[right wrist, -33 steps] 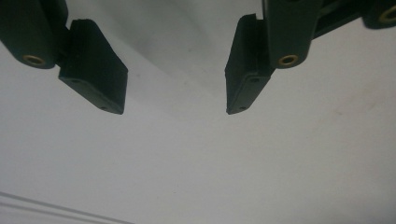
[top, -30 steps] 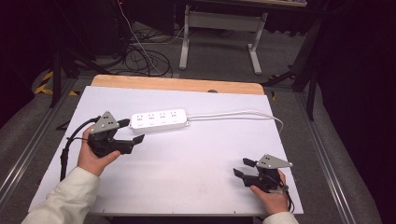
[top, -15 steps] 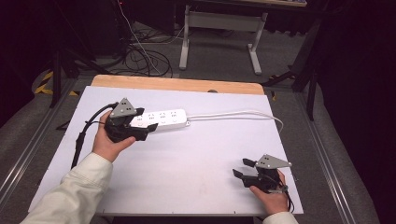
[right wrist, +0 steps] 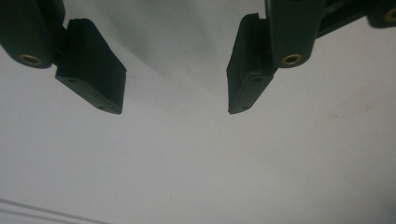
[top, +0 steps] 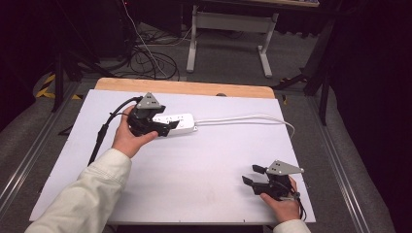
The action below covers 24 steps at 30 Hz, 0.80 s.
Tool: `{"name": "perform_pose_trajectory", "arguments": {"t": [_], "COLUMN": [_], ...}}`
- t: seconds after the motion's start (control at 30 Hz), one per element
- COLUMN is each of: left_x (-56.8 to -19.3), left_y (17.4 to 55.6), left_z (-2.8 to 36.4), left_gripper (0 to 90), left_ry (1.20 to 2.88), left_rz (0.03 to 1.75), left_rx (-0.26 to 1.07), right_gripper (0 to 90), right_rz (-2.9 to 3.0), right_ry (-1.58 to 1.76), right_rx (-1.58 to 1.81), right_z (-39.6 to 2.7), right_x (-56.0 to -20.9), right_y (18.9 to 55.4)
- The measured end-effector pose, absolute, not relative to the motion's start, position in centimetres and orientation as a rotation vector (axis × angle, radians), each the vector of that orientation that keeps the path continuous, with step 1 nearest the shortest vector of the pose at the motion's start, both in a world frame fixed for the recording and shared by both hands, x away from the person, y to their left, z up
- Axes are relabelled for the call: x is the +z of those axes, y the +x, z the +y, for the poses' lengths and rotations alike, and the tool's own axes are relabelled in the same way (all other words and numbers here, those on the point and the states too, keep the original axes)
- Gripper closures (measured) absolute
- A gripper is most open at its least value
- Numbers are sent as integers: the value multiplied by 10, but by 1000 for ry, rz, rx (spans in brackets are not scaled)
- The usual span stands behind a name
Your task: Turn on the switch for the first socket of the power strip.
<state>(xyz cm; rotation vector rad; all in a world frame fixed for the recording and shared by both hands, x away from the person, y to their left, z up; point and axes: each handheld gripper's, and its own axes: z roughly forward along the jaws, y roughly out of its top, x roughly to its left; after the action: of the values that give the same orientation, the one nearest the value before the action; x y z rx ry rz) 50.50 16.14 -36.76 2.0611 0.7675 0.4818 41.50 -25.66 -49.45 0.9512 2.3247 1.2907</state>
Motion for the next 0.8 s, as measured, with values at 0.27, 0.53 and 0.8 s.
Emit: {"name": "perform_pose_trajectory", "arguments": {"t": [0.27,0.53,0.8], "left_x": [-369,-376,-392], "left_y": [518,531,549], "left_z": [142,132,131], "left_gripper": [296,400,548], "left_ry": [2075,2095,2086], "left_rz": [762,807,936], "left_rx": [482,454,454], "right_gripper": [379,379,396], "right_rz": [2314,2314,2321], "right_ry": [944,945,926], "right_rx": [1293,1294,1296], "right_z": [-257,-257,-256], "right_x": [-494,-494,-494], "right_y": [414,414,413]}}
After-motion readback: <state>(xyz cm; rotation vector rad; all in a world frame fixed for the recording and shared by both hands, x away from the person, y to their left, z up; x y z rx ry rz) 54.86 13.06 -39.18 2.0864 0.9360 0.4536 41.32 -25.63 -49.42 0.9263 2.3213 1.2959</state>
